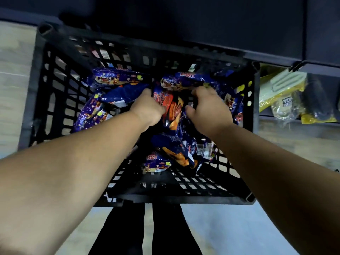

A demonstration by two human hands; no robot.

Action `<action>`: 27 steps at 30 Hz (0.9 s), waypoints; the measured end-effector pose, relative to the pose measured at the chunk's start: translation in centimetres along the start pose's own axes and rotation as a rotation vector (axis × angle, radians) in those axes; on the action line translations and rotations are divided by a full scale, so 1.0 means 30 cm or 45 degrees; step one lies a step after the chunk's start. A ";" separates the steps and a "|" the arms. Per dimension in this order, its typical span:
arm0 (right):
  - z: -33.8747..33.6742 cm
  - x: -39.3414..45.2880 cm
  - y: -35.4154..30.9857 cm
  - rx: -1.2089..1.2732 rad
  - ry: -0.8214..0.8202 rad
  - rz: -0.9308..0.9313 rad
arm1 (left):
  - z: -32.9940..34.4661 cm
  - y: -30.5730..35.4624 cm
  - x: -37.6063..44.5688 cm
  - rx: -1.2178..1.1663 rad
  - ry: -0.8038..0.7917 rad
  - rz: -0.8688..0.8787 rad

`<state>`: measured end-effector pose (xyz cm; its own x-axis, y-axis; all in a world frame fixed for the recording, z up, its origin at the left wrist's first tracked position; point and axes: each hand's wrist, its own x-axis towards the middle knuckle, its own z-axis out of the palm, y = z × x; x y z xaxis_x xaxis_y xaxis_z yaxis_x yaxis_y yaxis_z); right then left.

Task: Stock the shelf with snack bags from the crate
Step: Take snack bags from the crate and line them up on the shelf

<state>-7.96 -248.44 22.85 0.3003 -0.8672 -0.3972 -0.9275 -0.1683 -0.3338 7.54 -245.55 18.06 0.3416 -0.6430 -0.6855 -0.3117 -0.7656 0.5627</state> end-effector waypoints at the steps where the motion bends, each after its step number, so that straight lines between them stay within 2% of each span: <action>1: -0.015 0.006 -0.007 0.006 0.068 -0.004 | -0.026 -0.014 -0.011 0.032 -0.024 0.031; 5: -0.056 0.033 -0.036 -0.126 0.262 -0.038 | -0.145 -0.040 -0.036 0.230 -0.088 0.126; 7: -0.058 0.055 -0.050 -0.248 0.218 -0.060 | -0.191 -0.039 -0.039 0.396 -0.078 0.166; 11: -0.045 0.115 -0.067 -0.225 0.164 -0.001 | -0.233 -0.032 -0.053 0.776 -0.031 0.288; 15: -0.030 0.137 -0.060 -0.370 0.044 0.030 | -0.231 -0.043 -0.067 0.940 -0.005 0.315; 19: -0.016 0.073 -0.079 -0.460 -0.031 -0.239 | -0.261 -0.034 -0.084 0.970 0.032 0.273; 22: 0.033 -0.018 -0.071 -0.656 -0.217 -0.374 | -0.285 -0.015 -0.094 1.038 0.036 0.250; 27: 0.113 -0.095 -0.033 -0.865 -0.499 -0.368 | -0.278 -0.015 -0.088 1.095 0.003 0.252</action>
<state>-7.14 -244.21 21.43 0.4864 -0.5418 -0.6855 -0.6966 -0.7140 0.0700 14.19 -243.69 23.48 0.2118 -0.7629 -0.6108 -0.9245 -0.3592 0.1280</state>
